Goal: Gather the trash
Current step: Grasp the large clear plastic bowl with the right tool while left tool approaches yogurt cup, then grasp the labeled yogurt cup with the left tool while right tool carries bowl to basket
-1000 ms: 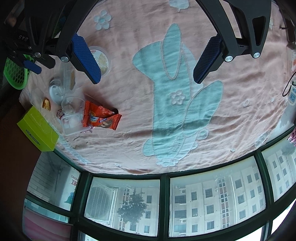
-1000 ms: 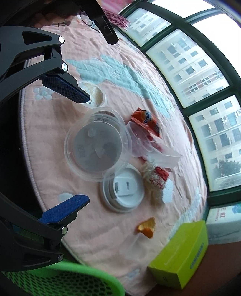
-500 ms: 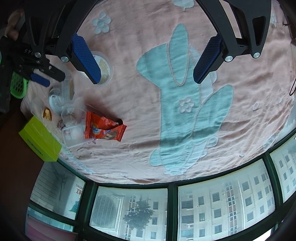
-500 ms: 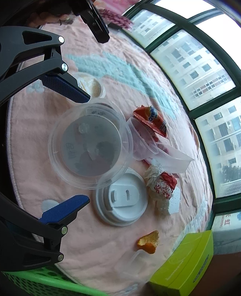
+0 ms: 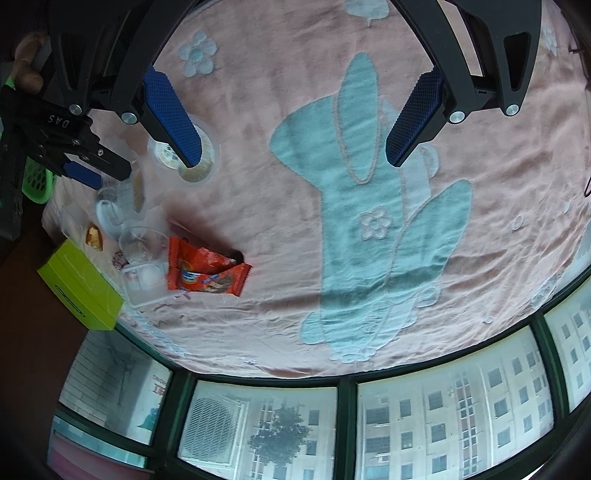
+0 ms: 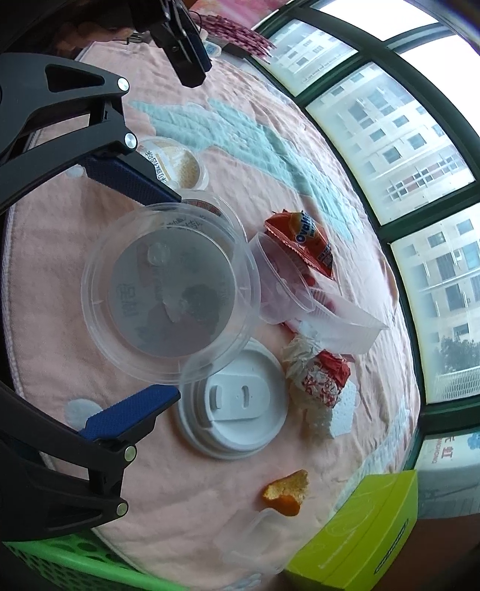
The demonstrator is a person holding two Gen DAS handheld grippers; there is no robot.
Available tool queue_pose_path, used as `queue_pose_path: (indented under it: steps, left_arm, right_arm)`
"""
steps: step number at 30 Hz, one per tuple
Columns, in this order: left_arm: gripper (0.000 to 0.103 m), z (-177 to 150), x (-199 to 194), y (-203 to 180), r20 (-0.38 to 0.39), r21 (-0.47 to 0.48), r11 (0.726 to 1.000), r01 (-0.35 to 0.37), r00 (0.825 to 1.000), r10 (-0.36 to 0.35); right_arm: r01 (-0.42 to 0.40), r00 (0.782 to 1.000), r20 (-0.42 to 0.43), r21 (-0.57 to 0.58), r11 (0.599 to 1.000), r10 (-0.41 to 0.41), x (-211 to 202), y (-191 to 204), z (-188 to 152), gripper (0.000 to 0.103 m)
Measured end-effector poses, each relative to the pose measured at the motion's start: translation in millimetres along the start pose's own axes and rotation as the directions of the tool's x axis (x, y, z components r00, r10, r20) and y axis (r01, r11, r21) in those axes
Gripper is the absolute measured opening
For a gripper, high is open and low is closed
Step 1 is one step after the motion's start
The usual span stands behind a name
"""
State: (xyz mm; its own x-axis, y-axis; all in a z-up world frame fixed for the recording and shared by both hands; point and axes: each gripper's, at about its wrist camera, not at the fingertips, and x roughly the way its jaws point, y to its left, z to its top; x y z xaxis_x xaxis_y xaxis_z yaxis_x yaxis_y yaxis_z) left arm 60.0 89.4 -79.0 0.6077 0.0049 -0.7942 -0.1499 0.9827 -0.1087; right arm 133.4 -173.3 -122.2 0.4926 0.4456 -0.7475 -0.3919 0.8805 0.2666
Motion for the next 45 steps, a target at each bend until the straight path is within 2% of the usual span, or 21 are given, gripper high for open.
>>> queue_pose_path:
  steps: [2, 7, 11, 15, 22, 31, 33, 35, 38, 40, 45]
  left_arm:
    - [0.097, 0.1, -0.3, -3.8, 0.003, 0.016, 1.000, 0.013, 1.000, -0.013]
    - [0.097, -2.4, 1.0, -22.2, -0.009, 0.102, 0.990, 0.096, 0.995, -0.096]
    - [0.097, -6.5, 8.2, -42.3, -0.037, 0.179, 0.971, 0.159, 0.987, -0.155]
    - [0.097, -8.8, 20.5, -62.4, -0.071, 0.261, 0.945, 0.196, 0.980, -0.184]
    - [0.097, -7.5, 48.6, -72.2, -0.131, 0.300, 0.927, 0.225, 0.972, -0.194]
    - [0.095, -7.4, 59.7, -72.1, -0.141, 0.318, 0.910, 0.267, 0.962, -0.233]
    - [0.091, -9.1, 60.5, -73.6, -0.140, 0.325, 0.906, 0.272, 0.961, -0.238]
    - [0.078, -10.0, 61.9, -73.8, -0.150, 0.325, 0.903, 0.280, 0.958, -0.244]
    - [0.071, -11.1, 62.1, -73.5, -0.151, 0.317, 0.904, 0.288, 0.956, -0.251]
    - [0.067, -11.2, 59.6, -72.6, -0.145, 0.316, 0.902, 0.294, 0.955, -0.260]
    - [0.067, -11.4, 50.6, -66.7, -0.127, 0.308, 0.907, 0.287, 0.957, -0.260]
  right_arm:
    - [0.003, 1.000, 0.002, 0.006, 1.000, -0.003, -2.6, -2.2, -0.7, 0.093]
    - [0.006, 1.000, 0.019, 0.026, 1.000, -0.006, -14.6, -5.7, -0.6, 0.093]
    - [0.006, 0.999, 0.034, 0.052, 0.999, -0.008, -26.5, -9.9, -0.8, 0.093]
    - [0.008, 0.999, 0.044, 0.069, 0.998, -0.011, -37.9, -12.8, -1.1, 0.093]
    - [0.024, 0.996, 0.080, 0.108, 0.994, -0.032, -63.8, -20.4, -5.8, 0.093]
    - [0.078, 0.990, 0.099, 0.174, 0.982, -0.096, -88.2, -37.8, -19.6, 0.093]
    - [0.084, 0.990, 0.098, 0.188, 0.979, -0.104, -90.9, -40.0, -22.2, 0.093]
    - [0.093, 0.988, 0.100, 0.195, 0.976, -0.114, -95.0, -42.1, -24.5, 0.093]
    - [0.103, 0.986, 0.109, 0.199, 0.974, -0.127, -102.4, -43.8, -27.4, 0.093]
    - [0.112, 0.984, 0.117, 0.203, 0.973, -0.137, -107.3, -45.1, -29.0, 0.093]
    - [0.125, 0.979, 0.130, 0.219, 0.968, -0.156, -117.6, -50.2, -33.7, 0.093]
